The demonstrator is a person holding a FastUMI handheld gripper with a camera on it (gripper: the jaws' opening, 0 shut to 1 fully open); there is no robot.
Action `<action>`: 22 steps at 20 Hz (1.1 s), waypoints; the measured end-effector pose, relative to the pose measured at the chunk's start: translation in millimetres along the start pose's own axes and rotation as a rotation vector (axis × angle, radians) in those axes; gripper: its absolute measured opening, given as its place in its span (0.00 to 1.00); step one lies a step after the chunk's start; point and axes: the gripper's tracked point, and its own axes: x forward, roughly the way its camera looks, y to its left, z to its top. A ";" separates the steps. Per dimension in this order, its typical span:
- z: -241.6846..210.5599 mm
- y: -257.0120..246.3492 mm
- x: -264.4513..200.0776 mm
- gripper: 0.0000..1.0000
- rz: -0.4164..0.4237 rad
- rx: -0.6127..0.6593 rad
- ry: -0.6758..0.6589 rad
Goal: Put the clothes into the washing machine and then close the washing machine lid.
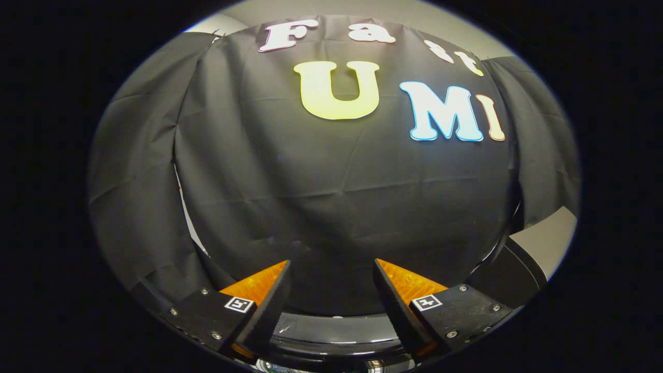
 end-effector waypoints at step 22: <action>-184.0 18.7 -113.7 0.94 0.045 0.004 0.227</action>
